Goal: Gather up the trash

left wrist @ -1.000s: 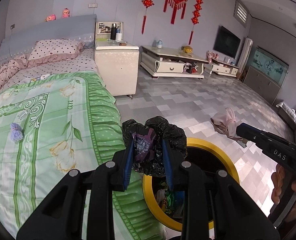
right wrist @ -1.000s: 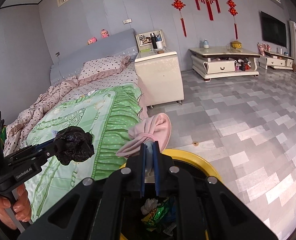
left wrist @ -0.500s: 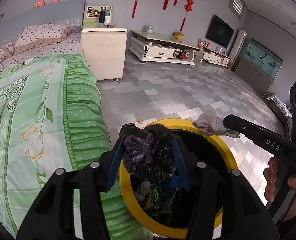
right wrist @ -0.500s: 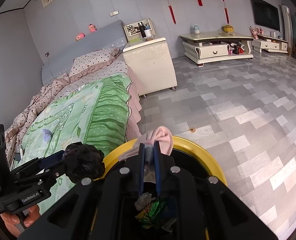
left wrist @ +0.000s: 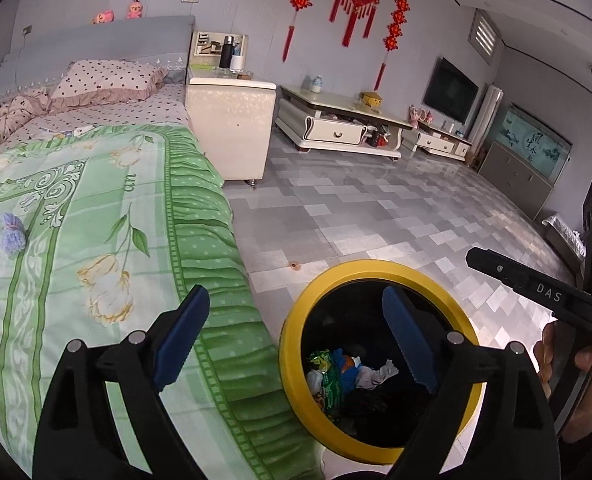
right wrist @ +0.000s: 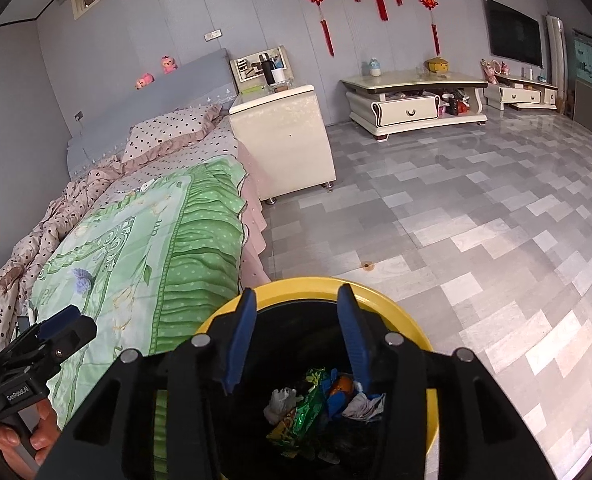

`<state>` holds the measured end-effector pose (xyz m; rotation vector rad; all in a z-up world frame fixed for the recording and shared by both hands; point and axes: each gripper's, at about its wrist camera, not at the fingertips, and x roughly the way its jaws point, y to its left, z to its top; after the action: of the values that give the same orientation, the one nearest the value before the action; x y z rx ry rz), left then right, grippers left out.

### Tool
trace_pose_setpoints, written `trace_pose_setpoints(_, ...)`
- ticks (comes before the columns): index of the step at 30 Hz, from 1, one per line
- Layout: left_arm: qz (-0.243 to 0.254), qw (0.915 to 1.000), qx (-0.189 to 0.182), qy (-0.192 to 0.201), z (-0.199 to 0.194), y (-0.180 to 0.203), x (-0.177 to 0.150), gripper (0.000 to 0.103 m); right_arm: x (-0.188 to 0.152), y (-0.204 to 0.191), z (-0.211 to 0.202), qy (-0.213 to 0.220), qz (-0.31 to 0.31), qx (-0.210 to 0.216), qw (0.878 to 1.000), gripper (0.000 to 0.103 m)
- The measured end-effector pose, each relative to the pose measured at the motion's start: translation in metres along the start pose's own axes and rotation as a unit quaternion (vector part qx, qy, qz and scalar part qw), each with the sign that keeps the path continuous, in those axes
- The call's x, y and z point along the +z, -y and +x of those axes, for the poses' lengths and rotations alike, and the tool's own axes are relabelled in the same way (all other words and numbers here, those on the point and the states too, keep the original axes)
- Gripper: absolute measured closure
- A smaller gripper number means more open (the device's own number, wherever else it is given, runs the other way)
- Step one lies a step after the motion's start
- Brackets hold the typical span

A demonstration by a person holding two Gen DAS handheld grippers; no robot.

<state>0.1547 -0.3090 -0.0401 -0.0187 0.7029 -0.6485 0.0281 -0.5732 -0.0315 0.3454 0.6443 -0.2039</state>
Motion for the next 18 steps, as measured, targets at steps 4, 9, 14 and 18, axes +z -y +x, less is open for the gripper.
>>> trace_pose_setpoints(4,-0.013,0.9998,0.016,0.007,-0.017,-0.021,-0.002,0.018,-0.001,-0.015,0.0,-0.005,-0.008,0.007,1.0,0.06)
trace_pose_setpoints(9,-0.026,0.9986,0.043,0.02,-0.042,-0.052,-0.008,0.018,-0.003,-0.051,0.003,-0.011,-0.03,0.027,0.999,0.059)
trace_pose_setpoints(14,-0.036,0.9955,0.08,0.034,-0.074,-0.086,-0.014,0.018,-0.01,-0.097,0.007,-0.017,-0.058,0.052,0.997,0.058)
trace_pose_setpoints(18,-0.053,0.9912,0.114,0.043,-0.102,-0.12,-0.021,0.017,-0.017,-0.136,0.012,-0.023,-0.076,0.075,0.994,0.051)
